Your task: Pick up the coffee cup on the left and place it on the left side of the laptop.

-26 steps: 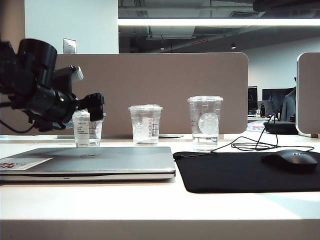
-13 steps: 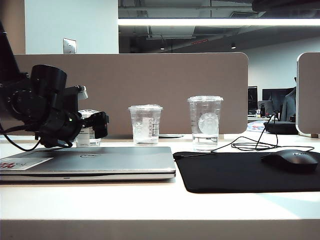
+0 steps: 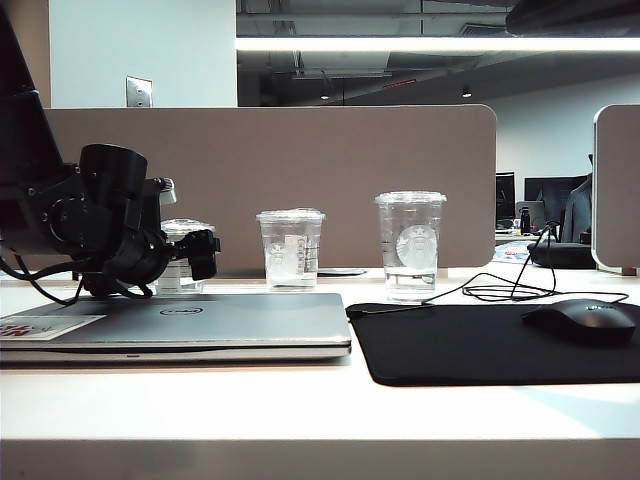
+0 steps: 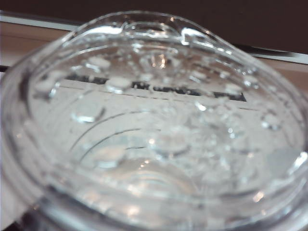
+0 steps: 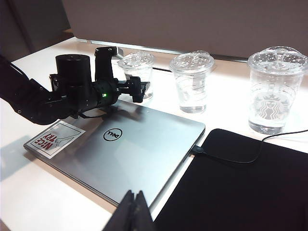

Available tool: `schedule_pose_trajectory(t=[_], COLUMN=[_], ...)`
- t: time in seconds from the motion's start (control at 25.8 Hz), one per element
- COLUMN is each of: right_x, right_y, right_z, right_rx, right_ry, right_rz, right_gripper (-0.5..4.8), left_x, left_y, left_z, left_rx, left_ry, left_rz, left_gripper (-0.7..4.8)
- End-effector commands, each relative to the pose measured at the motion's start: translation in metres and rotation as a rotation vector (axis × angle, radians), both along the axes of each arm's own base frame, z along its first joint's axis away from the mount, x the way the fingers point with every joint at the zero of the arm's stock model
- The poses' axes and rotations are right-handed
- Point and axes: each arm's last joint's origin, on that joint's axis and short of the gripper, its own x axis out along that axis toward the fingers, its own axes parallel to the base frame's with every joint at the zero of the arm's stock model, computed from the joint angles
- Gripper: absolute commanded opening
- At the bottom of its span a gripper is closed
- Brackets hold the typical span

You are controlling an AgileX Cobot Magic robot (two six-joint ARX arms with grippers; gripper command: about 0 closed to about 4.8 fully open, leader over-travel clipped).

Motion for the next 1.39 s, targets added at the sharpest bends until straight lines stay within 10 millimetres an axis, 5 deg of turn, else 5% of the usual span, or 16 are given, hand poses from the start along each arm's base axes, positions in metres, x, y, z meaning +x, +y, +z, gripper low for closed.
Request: schedule_pose_trajectory(t=[0.04,0.39,1.01,1.05,1.08,1.16,1.39], right_x=[0.000,0.000,0.000,0.000,0.000,0.000,0.000], right_y=[0.000,0.000,0.000,0.000,0.000,0.000,0.000], right_z=[0.004,0.004,0.004,0.004,0.004,0.004,0.004], right_rx=[0.020,0.020,0.021,0.020,0.020,0.020,0.020], right_ry=[-0.017,-0.017,-0.017,-0.017,-0.017,-0.017,-0.016], right_rz=[0.001,0.001,0.001,0.001,0.000,0.000,0.000], right_gripper=[-0.05,-0.05,-0.05,-0.05,-0.05,-0.05,-0.05], left_x=[0.001,0.018,0.036,0.036,0.036,0.036,0.036], left_y=[0.001,-0.004,-0.008,-0.008,-0.008,-0.008,-0.008], left_z=[0.001,0.017,0.012,0.012,0.012,0.012,0.013], left_rx=[0.002,0.012,0.016,0.015,0.015,0.015,0.015], left_ry=[-0.008,-0.019,-0.013,-0.014,-0.015,-0.014,-0.016], left_rz=[0.003,-0.040,-0.041,-0.041,-0.041,-0.041,-0.042], left_gripper=[4.79,4.79,4.79,4.52,3.35,2.46,1.82])
